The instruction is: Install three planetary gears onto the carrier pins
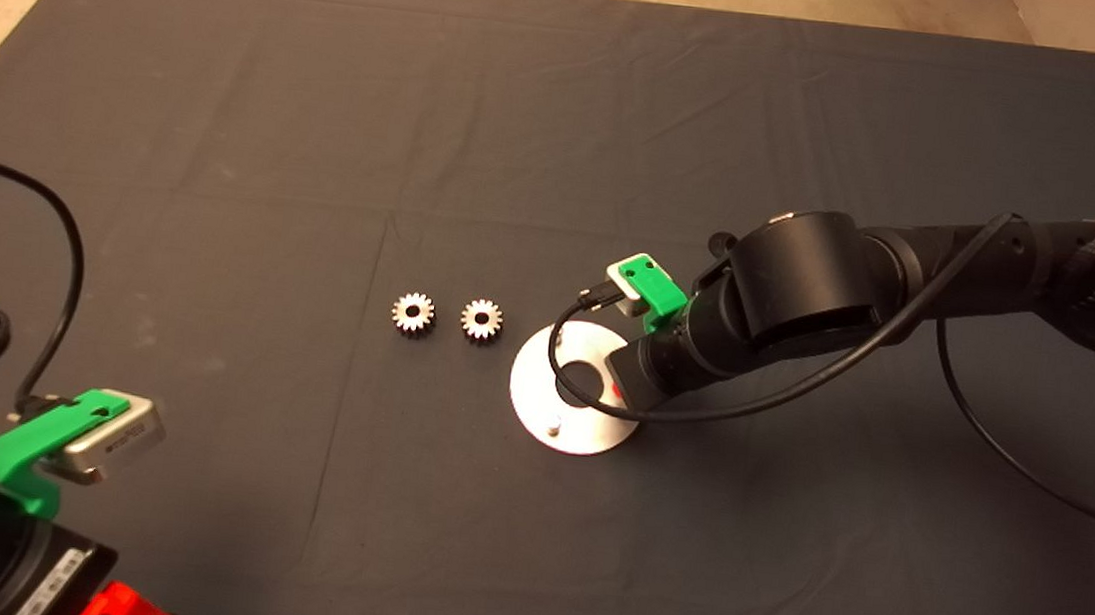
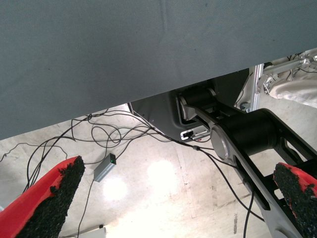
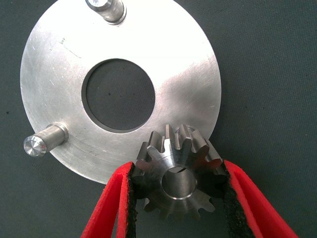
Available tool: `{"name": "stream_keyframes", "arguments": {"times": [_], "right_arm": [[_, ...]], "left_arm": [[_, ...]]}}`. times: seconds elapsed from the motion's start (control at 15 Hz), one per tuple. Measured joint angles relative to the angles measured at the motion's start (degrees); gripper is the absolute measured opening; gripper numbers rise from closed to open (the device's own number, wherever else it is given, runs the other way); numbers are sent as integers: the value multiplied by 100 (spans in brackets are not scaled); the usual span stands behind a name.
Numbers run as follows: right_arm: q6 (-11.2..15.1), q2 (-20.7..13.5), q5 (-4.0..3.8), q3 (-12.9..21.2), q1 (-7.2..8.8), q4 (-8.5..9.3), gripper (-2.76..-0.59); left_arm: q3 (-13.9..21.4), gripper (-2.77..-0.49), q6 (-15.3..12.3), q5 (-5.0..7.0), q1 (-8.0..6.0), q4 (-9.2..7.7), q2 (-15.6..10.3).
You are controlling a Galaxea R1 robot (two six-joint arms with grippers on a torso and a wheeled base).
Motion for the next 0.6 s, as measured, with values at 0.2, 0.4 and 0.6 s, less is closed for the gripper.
{"name": "stream_keyframes", "arguments": {"times": [0.2, 0.4, 0.6], "right_arm": [[-2, -1, 0, 6, -27, -9, -241], [-2, -12, -5, 26, -35, -46, -241], [-30, -12, -5, 35, -60, -127, -241]], "left_arm": [[0, -49, 0, -16, 0, 0, -9], [0, -49, 0, -38, 0, 0, -11], [0, -49, 0, -38, 0, -2, -32]]}}
